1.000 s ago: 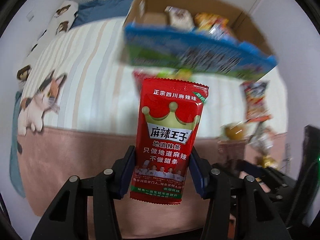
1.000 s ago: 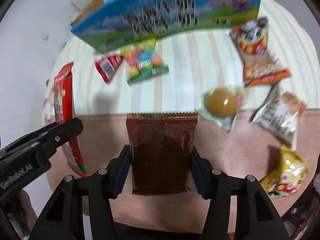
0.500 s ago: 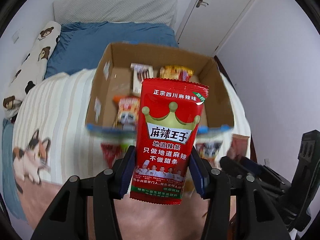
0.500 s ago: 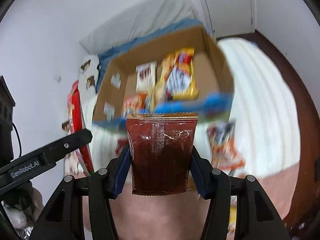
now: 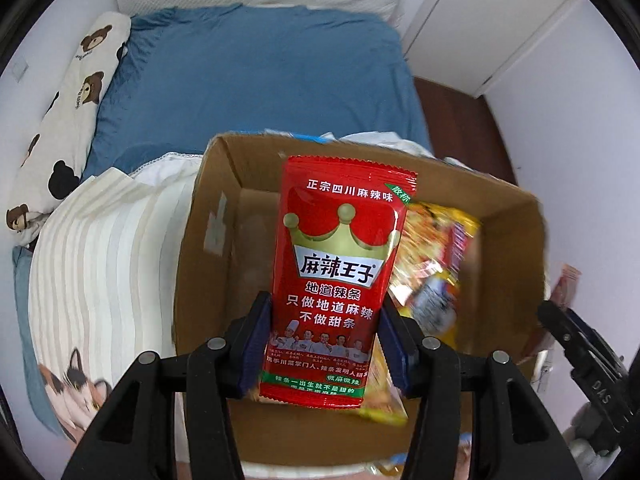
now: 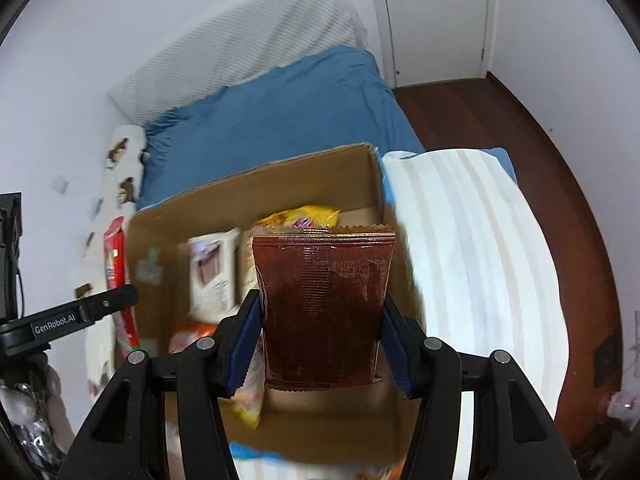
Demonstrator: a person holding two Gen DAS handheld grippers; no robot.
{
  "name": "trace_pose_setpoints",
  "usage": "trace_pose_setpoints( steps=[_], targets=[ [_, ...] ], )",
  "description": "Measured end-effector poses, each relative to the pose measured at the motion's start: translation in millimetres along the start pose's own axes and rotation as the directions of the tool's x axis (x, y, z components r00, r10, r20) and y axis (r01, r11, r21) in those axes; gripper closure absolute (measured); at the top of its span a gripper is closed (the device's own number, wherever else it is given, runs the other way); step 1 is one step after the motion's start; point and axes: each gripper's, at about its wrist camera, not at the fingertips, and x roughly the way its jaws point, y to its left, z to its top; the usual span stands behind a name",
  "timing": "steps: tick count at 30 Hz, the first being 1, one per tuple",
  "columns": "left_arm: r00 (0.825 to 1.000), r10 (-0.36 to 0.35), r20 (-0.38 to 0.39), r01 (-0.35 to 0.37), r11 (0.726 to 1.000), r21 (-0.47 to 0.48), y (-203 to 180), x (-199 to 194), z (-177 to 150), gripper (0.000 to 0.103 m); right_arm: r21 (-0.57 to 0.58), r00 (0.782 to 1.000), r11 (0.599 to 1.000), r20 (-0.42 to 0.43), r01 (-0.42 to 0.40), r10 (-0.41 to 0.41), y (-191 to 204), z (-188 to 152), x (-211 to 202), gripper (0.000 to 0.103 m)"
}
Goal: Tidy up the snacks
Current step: 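Carry the red packet and brown pack toward the cardboard box, then open both tools to drop the packs into the box and withdraw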
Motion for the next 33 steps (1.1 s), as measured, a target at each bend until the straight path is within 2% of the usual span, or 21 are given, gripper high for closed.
trace_pose_setpoints(
  steps=[7, 8, 9, 10, 11, 12, 13, 16, 24, 33],
  targets=[
    [0.996, 0.038, -0.086, -0.038, 0.999, 0.006, 2, 43, 34, 0.054, 0.008, 0.997, 0.999, -0.070, 0.045, -0.044, -4, 30, 49, 0.044],
    [0.995, 0.036, -0.093, -0.036, 0.999, 0.004, 2, 46, 36, 0.053, 0.012, 0.994, 0.998, -0.090, 0.059, -0.057, -5, 33, 55, 0.040],
    [0.994, 0.031, -0.103, -0.031, 1.000, 0.001, 2, 49, 37, 0.049, 0.012, 0.994, 0.998, -0.096, 0.060, -0.059, -5, 33, 58, 0.033],
    [0.994, 0.025, -0.105, -0.025, 1.000, 0.000, 2, 52, 39, 0.041, 0.016, 0.994, 0.999, -0.103, 0.049, -0.047, -5, 35, 62, 0.029],
    [0.995, 0.023, -0.099, -0.023, 1.000, 0.000, 2, 53, 39, 0.034, 0.014, 0.993, 0.999, -0.105, 0.047, -0.045, -3, 36, 63, 0.019],
    [0.995, 0.023, -0.096, -0.023, 1.000, 0.003, 2, 54, 40, 0.017, 0.005, 0.993, 0.998, -0.105, 0.055, -0.055, 0, 34, 63, 0.012],
    [0.995, 0.027, -0.094, -0.027, 1.000, 0.005, 1, 54, 40, 0.008, -0.004, 0.993, 0.998, -0.105, 0.056, -0.056, 3, 34, 63, 0.011],
    [0.996, 0.019, -0.088, -0.018, 1.000, 0.013, -1, 53, 37, 0.008, -0.018, 0.991, 0.997, -0.114, 0.071, -0.073, 9, 33, 64, 0.006],
    [0.999, 0.009, -0.047, -0.009, 1.000, 0.018, -4, 34, 14, 0.008, -0.038, 0.991, 0.996, -0.107, 0.075, -0.079, 14, 19, 53, 0.006],
    [0.994, 0.047, 0.100, -0.052, 0.997, 0.053, -11, -10, -46, 0.008, -0.081, 0.995, 0.994, -0.068, 0.067, -0.072, 24, -32, 24, 0.006]
  ],
)
